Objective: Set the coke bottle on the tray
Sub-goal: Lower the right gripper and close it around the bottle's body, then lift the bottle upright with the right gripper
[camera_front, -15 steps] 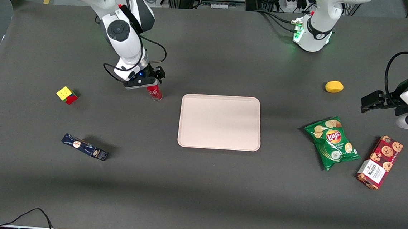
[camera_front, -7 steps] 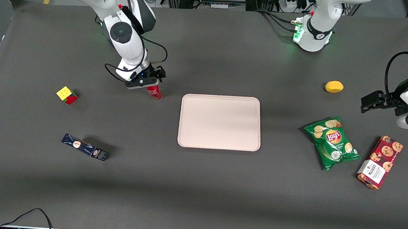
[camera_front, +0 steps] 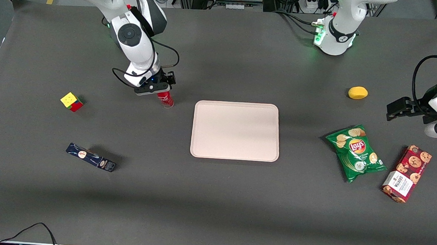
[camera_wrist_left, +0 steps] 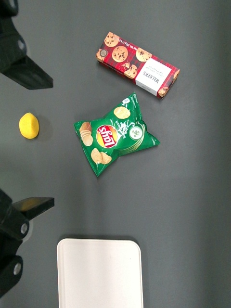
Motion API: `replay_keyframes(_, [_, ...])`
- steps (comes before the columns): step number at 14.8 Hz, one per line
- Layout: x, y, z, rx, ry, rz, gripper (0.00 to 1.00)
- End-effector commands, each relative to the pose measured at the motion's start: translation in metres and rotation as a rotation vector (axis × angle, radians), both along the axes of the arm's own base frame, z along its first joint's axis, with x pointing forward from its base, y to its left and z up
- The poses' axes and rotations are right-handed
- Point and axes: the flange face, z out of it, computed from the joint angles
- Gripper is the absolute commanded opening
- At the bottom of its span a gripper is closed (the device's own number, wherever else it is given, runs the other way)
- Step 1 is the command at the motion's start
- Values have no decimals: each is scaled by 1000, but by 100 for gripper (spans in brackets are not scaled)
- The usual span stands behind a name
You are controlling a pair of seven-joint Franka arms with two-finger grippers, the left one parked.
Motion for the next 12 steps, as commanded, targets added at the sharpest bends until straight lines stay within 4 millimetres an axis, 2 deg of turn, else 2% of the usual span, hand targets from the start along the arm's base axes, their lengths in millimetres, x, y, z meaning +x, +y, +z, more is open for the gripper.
replay_keyframes(1, [1,0,-3,15,-2,-19,26])
replay_keyframes(2, [1,1,-3,16,-3,-18,11])
replay_keyframes(3, [1,1,-2,17,-4,-19,0])
replay_keyframes(6, [5,5,7,26,-19,-13,0])
replay_keyframes(8, [17,11,25,38,-36,-16,0])
replay_keyframes(10, [31,18,54,28,-12,-20,0])
replay_keyframes(12, [51,17,94,20,10,-37,0])
